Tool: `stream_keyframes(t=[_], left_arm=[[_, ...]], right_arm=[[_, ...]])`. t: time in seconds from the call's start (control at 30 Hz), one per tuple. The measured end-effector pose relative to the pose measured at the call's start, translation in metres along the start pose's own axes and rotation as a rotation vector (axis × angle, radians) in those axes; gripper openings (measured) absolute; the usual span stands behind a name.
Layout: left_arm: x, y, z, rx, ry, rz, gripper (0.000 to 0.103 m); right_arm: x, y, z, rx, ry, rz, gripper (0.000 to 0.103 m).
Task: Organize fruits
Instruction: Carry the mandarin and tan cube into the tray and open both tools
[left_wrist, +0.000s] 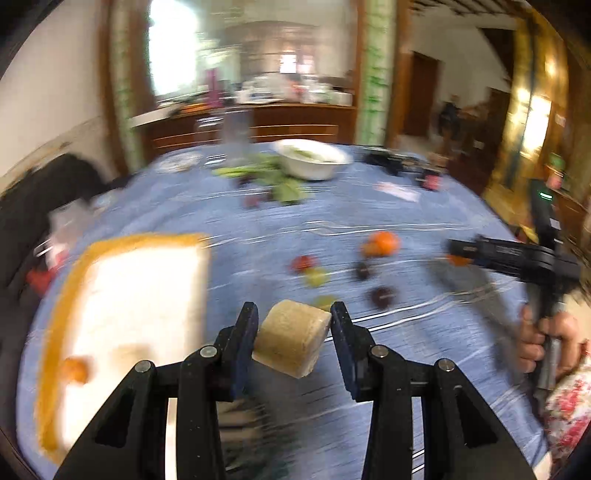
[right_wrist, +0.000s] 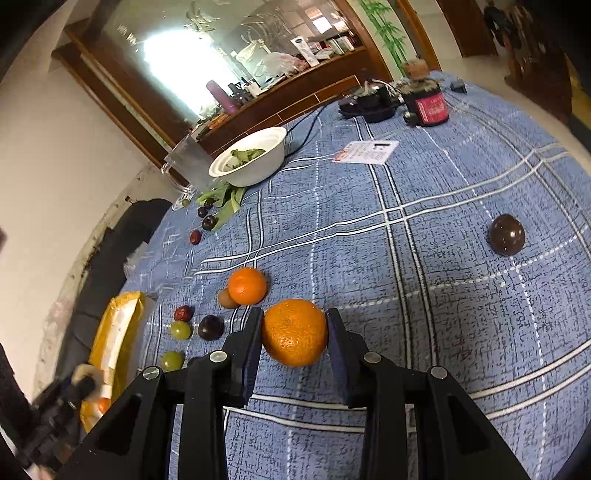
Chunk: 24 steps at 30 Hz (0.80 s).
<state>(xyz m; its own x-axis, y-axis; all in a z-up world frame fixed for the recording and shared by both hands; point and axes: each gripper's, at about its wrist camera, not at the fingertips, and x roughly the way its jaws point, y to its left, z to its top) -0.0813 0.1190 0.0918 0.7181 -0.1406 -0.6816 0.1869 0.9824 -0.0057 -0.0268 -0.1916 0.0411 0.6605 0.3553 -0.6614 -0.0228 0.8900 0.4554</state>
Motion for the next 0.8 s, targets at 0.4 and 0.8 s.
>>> stream_keyframes(t=[0.4, 0.8], left_arm=[[-0.027, 0.143, -0.049, -0.289, 0.016, 0.221, 0.04], [-0.016, 0.188, -0.076, -0.415, 0.067, 0.209, 0.04]], right_arm=[[0.043, 0.178, -0.032, -0.206, 0.152, 0.184, 0.036], [0.147, 0.313, -0.071, -0.421, 0.296, 0.12, 0.037]])
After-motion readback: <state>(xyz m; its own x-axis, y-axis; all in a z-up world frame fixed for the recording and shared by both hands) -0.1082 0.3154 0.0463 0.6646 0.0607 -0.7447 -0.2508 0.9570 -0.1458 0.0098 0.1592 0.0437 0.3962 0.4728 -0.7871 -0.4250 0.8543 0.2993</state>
